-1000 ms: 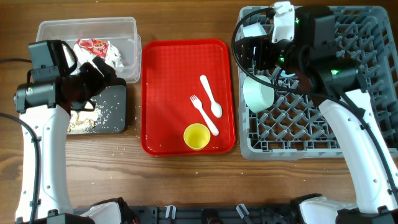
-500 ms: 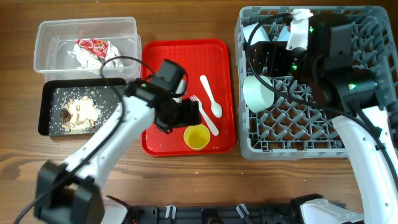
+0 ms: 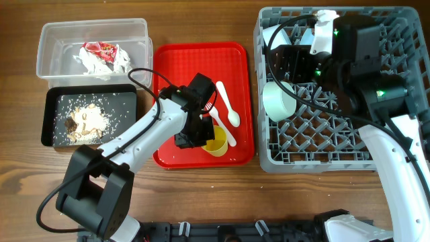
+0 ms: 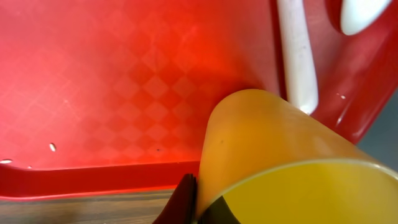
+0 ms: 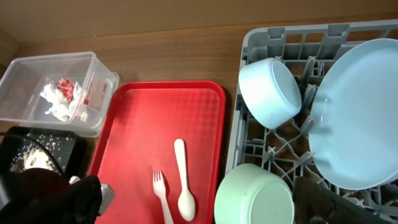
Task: Sort waste into correct bins and load items into the dishwasher rack
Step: 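Grasp the yellow cup with the left gripper, then hand the yellow cup from the left gripper to the right gripper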
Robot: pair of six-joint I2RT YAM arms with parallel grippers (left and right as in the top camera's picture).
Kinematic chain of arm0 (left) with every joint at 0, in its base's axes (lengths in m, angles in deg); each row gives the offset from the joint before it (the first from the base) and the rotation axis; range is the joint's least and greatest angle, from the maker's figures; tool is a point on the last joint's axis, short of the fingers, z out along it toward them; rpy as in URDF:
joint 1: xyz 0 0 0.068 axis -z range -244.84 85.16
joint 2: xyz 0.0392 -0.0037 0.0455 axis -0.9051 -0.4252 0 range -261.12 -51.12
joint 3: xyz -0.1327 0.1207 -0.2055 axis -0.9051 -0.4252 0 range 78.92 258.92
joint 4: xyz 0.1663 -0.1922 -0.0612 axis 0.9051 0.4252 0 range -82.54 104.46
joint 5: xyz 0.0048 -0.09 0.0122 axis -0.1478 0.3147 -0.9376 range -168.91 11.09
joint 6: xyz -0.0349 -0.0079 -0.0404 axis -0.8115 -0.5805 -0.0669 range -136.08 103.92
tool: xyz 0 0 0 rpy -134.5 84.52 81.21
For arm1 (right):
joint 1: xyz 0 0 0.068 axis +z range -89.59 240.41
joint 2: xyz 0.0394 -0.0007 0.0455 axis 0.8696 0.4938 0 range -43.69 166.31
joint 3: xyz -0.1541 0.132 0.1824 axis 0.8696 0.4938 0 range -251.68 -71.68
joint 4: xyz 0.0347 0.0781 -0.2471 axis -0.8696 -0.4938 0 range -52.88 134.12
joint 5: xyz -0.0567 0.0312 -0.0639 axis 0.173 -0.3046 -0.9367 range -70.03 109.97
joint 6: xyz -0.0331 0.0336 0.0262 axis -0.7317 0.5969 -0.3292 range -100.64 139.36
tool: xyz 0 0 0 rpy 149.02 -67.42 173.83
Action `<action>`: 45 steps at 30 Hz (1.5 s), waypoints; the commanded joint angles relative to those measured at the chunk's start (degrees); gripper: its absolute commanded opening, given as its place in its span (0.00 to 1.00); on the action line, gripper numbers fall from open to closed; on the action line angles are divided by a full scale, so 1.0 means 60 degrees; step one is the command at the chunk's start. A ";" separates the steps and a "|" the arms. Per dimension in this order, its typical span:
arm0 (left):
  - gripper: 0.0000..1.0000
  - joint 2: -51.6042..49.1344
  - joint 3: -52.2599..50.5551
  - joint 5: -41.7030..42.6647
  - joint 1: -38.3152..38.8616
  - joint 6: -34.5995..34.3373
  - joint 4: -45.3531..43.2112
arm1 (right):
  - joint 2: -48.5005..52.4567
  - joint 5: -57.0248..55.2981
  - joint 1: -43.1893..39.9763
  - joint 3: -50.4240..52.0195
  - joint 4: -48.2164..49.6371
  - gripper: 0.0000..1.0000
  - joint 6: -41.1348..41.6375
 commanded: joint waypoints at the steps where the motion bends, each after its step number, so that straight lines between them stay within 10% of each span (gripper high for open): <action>1: 0.04 0.0058 -0.0051 -0.0222 -0.0022 -0.0051 0.0055 | -0.0069 -0.0084 -0.0018 -0.0025 -0.0040 1.00 0.0109; 13: 0.04 0.0914 0.0004 0.8415 -0.2860 0.3690 -0.1450 | 0.1832 0.5945 0.0211 0.0015 0.0685 1.00 -0.0455; 22: 0.04 0.0914 0.0004 1.1759 -0.4972 0.4911 -0.1636 | 0.3060 0.9694 0.0193 0.0015 0.2222 1.00 -0.1184; 31: 0.04 0.0914 0.0004 1.3063 -0.5832 0.5060 -0.1963 | 0.3847 1.2429 0.0284 0.0015 0.3228 1.00 -0.2142; 45: 0.04 0.0914 0.0004 1.3063 -0.5832 0.5031 -0.1960 | 0.4007 1.0848 0.1818 0.0015 0.3905 0.98 -0.1774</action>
